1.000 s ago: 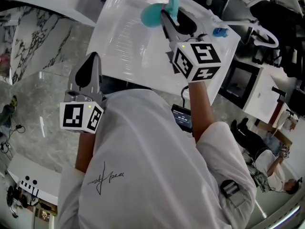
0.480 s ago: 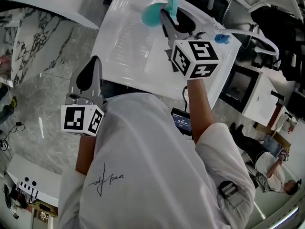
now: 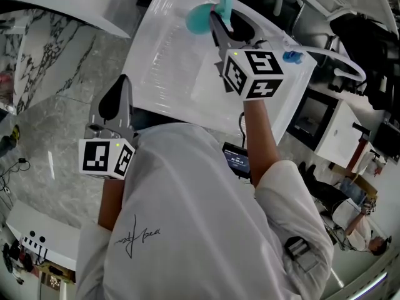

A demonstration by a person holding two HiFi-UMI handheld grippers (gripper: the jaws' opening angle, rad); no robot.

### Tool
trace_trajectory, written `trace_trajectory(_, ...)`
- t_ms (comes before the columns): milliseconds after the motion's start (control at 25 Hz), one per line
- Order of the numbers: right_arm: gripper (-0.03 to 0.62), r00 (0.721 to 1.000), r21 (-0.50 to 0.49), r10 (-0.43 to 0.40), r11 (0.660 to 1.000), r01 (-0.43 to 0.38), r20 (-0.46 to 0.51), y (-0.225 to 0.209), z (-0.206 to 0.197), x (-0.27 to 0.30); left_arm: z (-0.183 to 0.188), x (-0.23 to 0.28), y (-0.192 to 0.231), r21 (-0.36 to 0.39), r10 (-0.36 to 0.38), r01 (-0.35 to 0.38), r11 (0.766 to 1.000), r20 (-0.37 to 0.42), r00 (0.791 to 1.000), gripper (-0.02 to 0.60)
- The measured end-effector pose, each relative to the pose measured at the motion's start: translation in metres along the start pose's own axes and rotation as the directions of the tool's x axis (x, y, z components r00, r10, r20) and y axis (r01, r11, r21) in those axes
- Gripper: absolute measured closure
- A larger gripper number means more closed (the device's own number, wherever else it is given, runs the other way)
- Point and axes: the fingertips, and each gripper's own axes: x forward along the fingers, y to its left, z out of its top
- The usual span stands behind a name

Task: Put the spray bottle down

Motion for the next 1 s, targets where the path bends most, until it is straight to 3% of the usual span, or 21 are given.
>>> trace_trajectory(1000,0.474,0.999,0.008,-0.005,1.000,0.006,-0.038,-0.011,-0.002,0.057,-0.003,0.020,0.034,-0.030,0.027,-0.028,0.999,-0.041,0.999,0.575)
